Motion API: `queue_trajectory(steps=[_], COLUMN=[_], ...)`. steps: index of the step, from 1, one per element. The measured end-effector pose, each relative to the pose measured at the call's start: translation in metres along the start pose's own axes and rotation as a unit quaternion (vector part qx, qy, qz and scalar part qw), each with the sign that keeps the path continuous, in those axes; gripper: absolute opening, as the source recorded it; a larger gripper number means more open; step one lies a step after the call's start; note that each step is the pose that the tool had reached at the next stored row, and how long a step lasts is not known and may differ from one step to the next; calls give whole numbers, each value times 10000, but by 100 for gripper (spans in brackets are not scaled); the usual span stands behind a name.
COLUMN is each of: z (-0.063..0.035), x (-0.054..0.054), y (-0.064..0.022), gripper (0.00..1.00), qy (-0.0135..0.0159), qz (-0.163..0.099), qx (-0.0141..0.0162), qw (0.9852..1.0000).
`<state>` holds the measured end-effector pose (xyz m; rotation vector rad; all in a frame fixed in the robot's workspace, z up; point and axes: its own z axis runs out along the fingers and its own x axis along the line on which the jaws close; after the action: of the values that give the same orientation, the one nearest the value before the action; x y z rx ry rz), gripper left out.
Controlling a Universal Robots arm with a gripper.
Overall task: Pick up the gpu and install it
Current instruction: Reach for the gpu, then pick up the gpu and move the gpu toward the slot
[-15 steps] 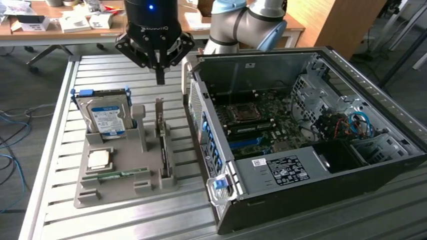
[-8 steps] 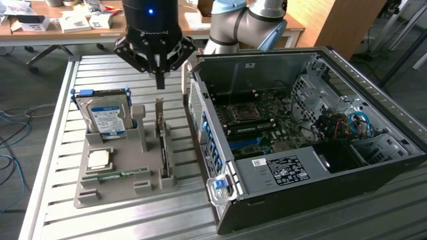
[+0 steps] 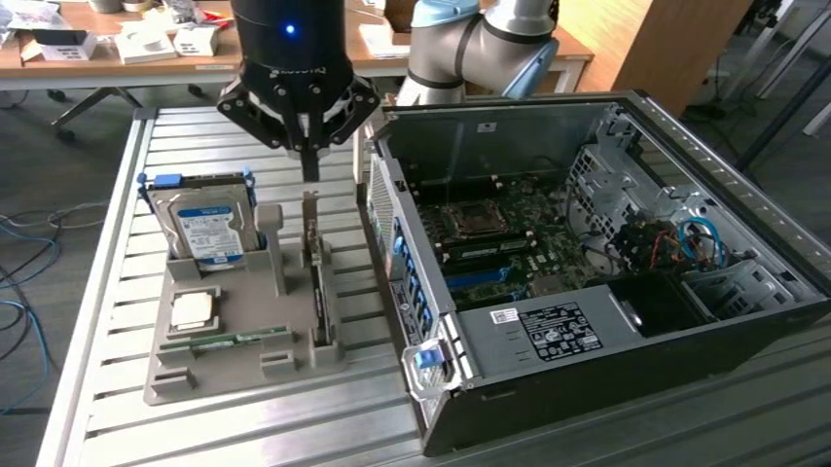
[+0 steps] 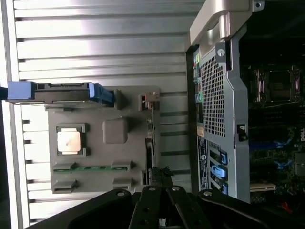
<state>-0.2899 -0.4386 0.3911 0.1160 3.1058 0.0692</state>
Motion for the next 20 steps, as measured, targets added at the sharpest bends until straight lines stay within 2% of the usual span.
queue_trajectory(steps=[11, 20], z=[-5, -5], x=[30, 30], y=[-104, -105], gripper=[11, 11], qy=[0, 0], qz=[0, 0], qx=[0, 0], qw=[10000, 10000])
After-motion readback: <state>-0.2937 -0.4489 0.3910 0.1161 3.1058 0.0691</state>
